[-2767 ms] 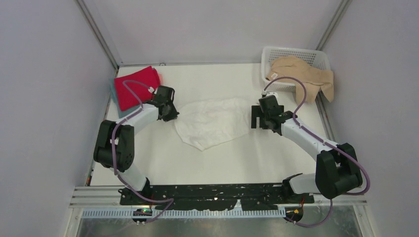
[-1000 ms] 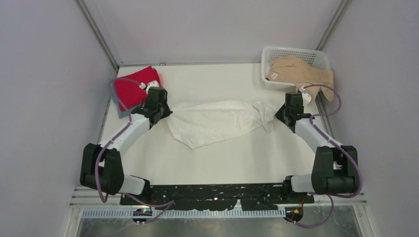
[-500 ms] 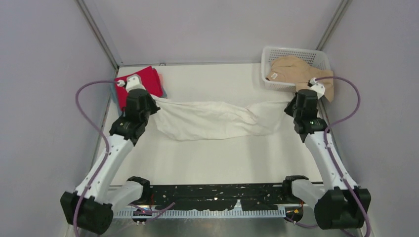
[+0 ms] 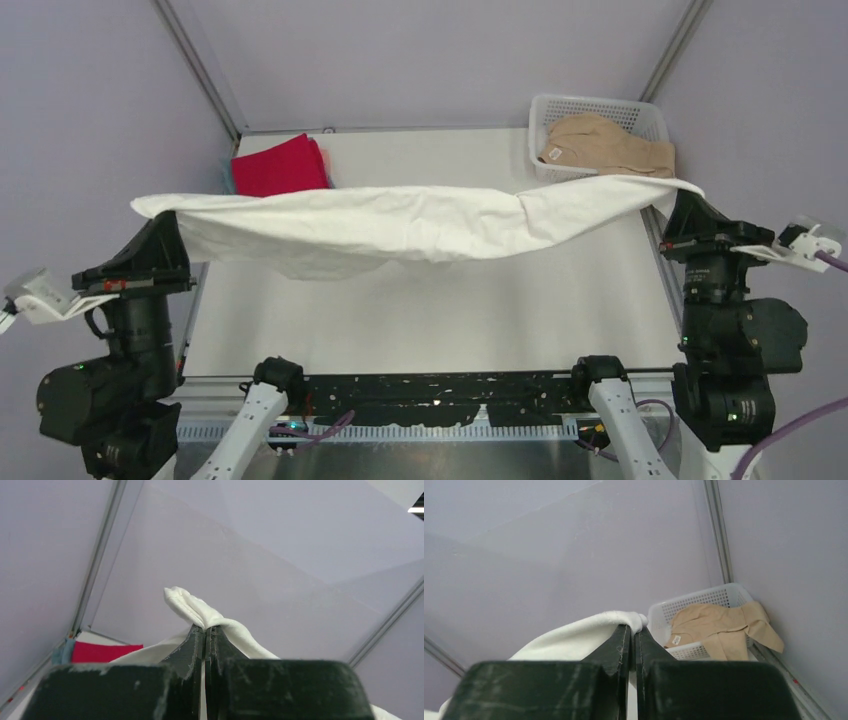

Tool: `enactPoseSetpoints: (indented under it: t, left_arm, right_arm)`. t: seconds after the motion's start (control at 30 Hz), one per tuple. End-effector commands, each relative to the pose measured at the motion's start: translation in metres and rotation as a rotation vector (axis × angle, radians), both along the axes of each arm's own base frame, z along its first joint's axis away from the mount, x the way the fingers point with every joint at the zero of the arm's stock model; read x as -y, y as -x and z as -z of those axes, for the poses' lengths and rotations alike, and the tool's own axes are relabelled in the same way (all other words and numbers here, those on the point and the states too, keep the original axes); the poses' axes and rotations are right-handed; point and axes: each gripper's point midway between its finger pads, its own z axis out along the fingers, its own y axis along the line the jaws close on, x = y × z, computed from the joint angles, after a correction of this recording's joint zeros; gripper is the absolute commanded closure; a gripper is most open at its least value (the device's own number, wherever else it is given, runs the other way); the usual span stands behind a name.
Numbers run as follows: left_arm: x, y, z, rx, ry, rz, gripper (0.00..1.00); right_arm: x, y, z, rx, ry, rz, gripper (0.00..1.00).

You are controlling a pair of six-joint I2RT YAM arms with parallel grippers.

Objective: Fold and stack the t-shirts
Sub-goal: Flatten out the tshirt

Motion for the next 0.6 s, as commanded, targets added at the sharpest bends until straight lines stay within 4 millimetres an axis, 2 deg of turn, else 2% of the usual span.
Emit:
enactPoseSetpoints:
  t: [0.0,0.03,0.1,0.17,0.23,0.3,0.4,0.43,0.47,0.5,0.53,0.57]
  left_arm:
    - [-0.001,0.017,-0.009,0.022,-0.069,0.002,1.0]
    - [0.0,0.016,-0.01,0.022,-0.068,0.011,1.0]
    - [0.002,0.001,-0.004,-0.023,-0.062,0.001,1.0]
    - [0.001,-0.025,0.009,-0.1,-0.062,-0.041,1.0]
    - [0.001,-0.059,0.028,-0.196,-0.068,-0.092,1.0]
    - [0.004,-0.101,0.05,-0.294,-0.087,-0.142,1.0]
    - [0.018,-0.174,0.092,-0.468,-0.149,-0.17,1.0]
    - [0.024,-0.199,0.109,-0.536,-0.169,-0.166,1.0]
    - [0.031,-0.223,0.127,-0.606,-0.192,-0.157,1.0]
    - [0.04,-0.255,0.159,-0.711,-0.226,-0.147,1.0]
    - [0.046,-0.278,0.182,-0.79,-0.246,-0.133,1.0]
    - [0.052,-0.298,0.191,-0.831,-0.247,-0.116,1.0]
  right_arm:
    - [-0.002,0.026,0.003,-0.03,0.041,-0.01,0.94]
    - [-0.003,0.026,0.007,-0.034,0.036,-0.019,0.93]
    - [-0.007,0.024,0.017,-0.06,0.03,-0.042,0.92]
    - [-0.009,0.013,0.034,-0.114,0.022,-0.05,0.92]
    - [-0.006,-0.002,0.059,-0.189,0.011,-0.035,0.92]
    - [0.0,-0.02,0.091,-0.281,-0.003,0.001,0.92]
    - [0.008,-0.053,0.158,-0.459,-0.032,0.055,0.91]
    - [0.012,-0.067,0.176,-0.507,-0.044,0.086,0.91]
    - [0.012,-0.076,0.206,-0.572,-0.068,0.096,0.91]
    - [0.012,-0.09,0.222,-0.602,-0.079,0.101,0.91]
    - [0.011,-0.096,0.253,-0.661,-0.106,0.106,0.89]
    - [0.01,-0.111,0.271,-0.683,-0.131,0.116,0.88]
